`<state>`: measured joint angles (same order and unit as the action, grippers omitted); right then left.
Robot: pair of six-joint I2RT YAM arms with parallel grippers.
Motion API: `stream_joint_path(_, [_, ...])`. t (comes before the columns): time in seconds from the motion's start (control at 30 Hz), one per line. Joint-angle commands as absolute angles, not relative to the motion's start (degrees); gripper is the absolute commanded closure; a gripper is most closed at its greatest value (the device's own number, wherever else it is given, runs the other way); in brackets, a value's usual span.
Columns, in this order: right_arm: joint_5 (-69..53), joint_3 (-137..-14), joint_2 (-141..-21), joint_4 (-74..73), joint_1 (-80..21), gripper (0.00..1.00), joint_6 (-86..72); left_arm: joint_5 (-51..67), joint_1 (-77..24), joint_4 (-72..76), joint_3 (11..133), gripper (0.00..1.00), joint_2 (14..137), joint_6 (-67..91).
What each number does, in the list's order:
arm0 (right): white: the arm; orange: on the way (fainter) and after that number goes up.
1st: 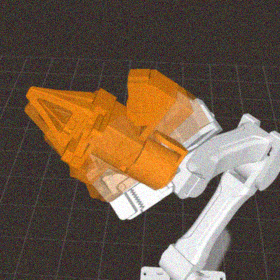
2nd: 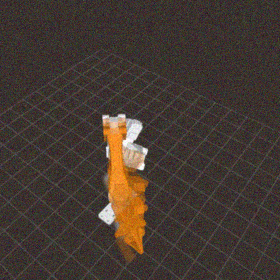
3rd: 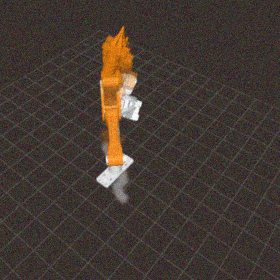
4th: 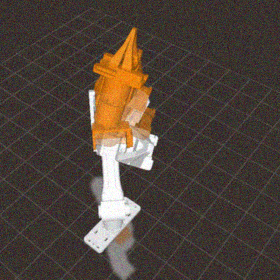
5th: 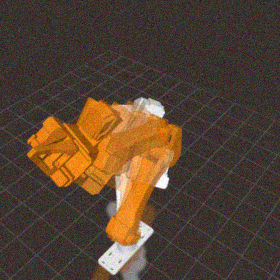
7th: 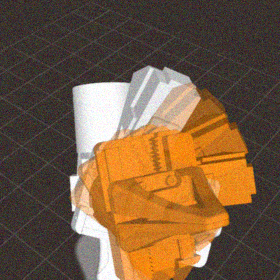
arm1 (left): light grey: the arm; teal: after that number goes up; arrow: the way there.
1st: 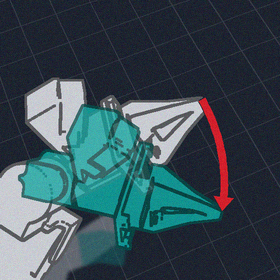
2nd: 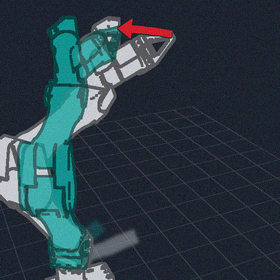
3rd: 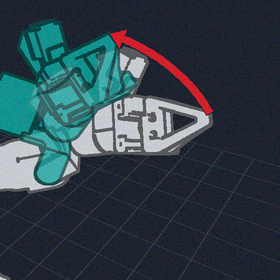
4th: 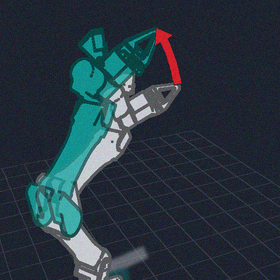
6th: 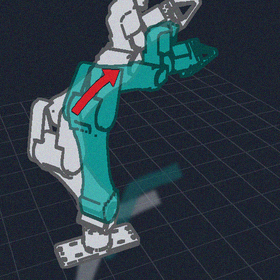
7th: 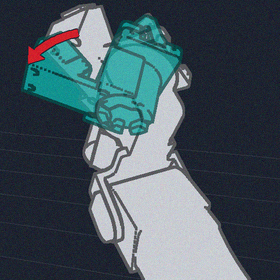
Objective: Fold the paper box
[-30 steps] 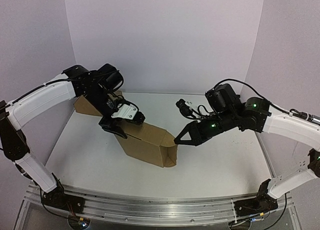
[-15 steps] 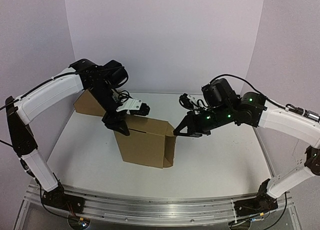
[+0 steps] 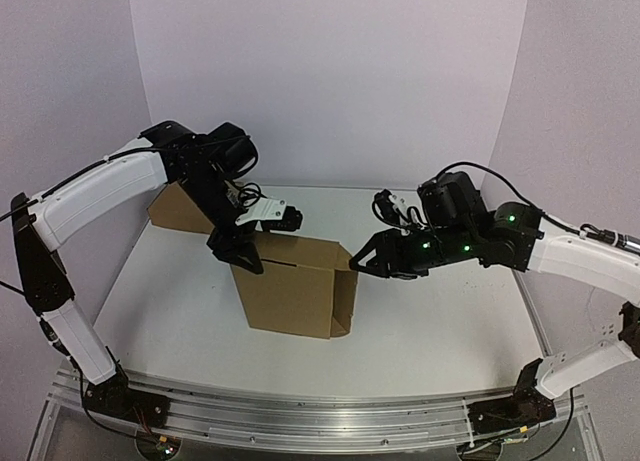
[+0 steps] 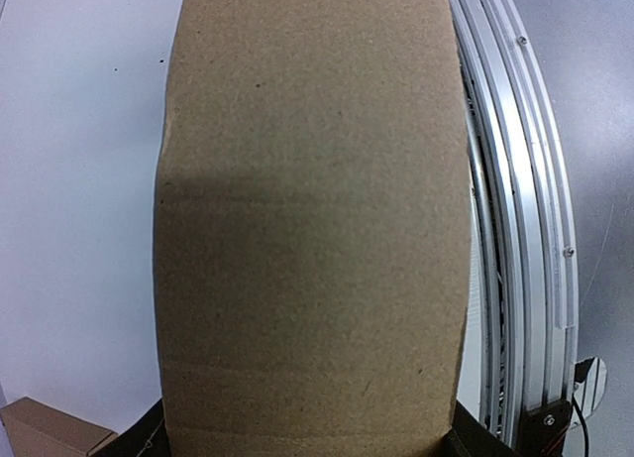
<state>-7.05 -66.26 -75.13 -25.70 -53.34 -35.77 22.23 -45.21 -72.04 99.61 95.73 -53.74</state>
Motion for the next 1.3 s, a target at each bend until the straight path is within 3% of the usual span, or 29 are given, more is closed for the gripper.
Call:
stream_joint_path(0.0, [-5.5, -62.0, -71.1, -27.7, -52.5, 0.47, -33.3, 22.7, -46.6, -74.4, 97.3, 0.76, 98.9, -52.5])
stream_joint_path(0.1, [-5.3, -61.1, -64.4, -28.2, -50.4, 0.38, -33.1, 22.4, -46.6, -74.1, 97.1, 0.76, 98.9, -52.4])
stream_joint_path(0.23, [3.0, -59.1, -58.3, -32.0, -49.6, 0.39, -37.6, 22.5, -46.6, -74.0, 97.9, 0.76, 99.6, -51.9])
stream_joint_path(0.3, [12.6, -57.3, -55.9, -36.5, -49.3, 0.53, -43.4, 22.6, -46.6, -74.2, 98.5, 0.76, 100.0, -51.6])
stream_joint_path(0.4, [29.3, -54.5, -53.2, -44.3, -49.0, 0.94, -54.5, 22.5, -46.6, -74.3, 99.2, 0.76, 100.3, -51.1])
stream_joint_path(0.43, [32.9, -53.6, -52.8, -46.7, -48.9, 1.00, -58.2, 22.5, -46.6, -74.3, 99.3, 0.75, 100.3, -50.9])
stream_joint_path(0.57, [39.8, -51.6, -52.6, -49.9, -48.7, 1.00, -63.3, 22.9, -46.6, -74.5, 99.3, 0.75, 100.0, -50.3])
stream_joint_path(0.8, [40.5, -53.4, -57.5, -48.2, -47.9, 1.00, -60.4, 23.3, -46.6, -74.1, 99.2, 0.75, 100.0, -49.7])
stream_joint_path(0.87, [36.1, -50.3, -60.2, -38.8, -47.9, 1.00, -58.1, 23.2, -46.6, -73.5, 99.2, 0.75, 100.2, -49.2])
stream_joint_path(1.0, [10.9, -38.2, -75.0, 5.9, -49.3, 1.00, -66.1, 23.1, -46.6, -71.3, 99.1, 0.76, 100.6, -44.7])
stream_joint_path(1.07, [7.5, -46.4, -87.8, 13.2, -56.5, 1.00, -64.4, 23.2, -46.6, -69.7, 98.5, 0.76, 100.6, -41.5])
stream_joint_path(1.17, [0.7, -69.7, -99.6, 6.3, -64.2, 1.00, -53.2, 24.9, -46.7, -68.1, 97.0, 0.77, 100.4, -38.2])
stream_joint_path(1.27, [7.3, -65.0, -94.0, 1.4, -65.5, 1.00, -54.9, 25.6, -46.7, -66.8, 95.8, 0.77, 99.1, -38.9])
